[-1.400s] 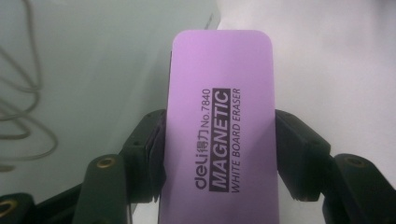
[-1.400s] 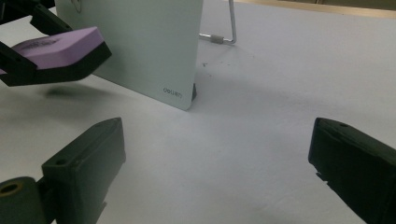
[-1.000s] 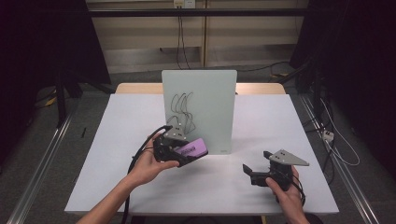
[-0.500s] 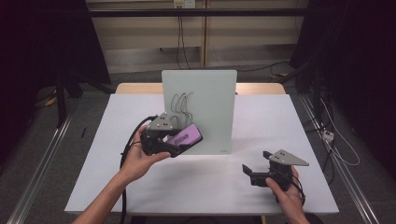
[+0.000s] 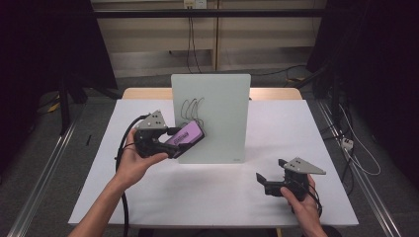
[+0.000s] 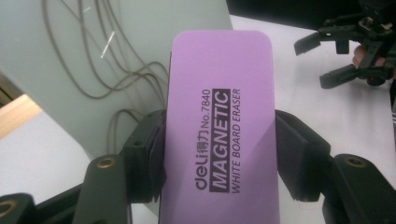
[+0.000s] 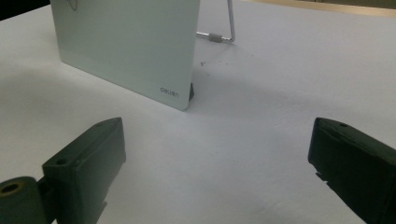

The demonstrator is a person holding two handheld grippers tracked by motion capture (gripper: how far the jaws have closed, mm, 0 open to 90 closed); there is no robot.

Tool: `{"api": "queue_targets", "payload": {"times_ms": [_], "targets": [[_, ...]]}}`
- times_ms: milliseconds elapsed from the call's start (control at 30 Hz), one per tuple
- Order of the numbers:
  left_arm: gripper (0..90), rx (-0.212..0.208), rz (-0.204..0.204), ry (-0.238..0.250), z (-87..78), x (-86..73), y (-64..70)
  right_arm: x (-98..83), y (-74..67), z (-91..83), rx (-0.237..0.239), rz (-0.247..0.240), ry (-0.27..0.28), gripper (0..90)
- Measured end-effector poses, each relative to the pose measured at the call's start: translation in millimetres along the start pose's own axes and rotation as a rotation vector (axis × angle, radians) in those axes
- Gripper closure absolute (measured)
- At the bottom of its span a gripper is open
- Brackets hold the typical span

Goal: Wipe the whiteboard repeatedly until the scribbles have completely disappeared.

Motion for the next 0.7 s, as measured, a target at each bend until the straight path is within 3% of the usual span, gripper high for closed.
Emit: {"api": "queue_targets", "payload": {"times_ms": [133, 433, 700], "targets": [[40.2, 0.031, 0.030, 0.003, -8.9, 3.3, -2.0, -0.7, 1.3, -1.9, 0.002, -0.002, 0.004, 3.8], [40.2, 0.087, 0.013, 0.054, -20.7, 8.5, -1.8, -0.7, -1.0, -3.3, 0.016, -0.011, 0.004, 3.7], [40.3, 0.183, 0.048, 0.046, -23.7, 10.2, -1.6, 0.0, -1.0, -1.4, 0.013, -0.012, 0.003, 3.8]]}}
Point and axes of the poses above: each handheld gripper's, and its own axes: z roughly forward along the jaws, x roughly out of its top, y roughly to its right, the point moved 3 cm from there along z, roughly forward along the jaws, and after that the axes turned 12 degrees about -x, right-handed, at the moved point
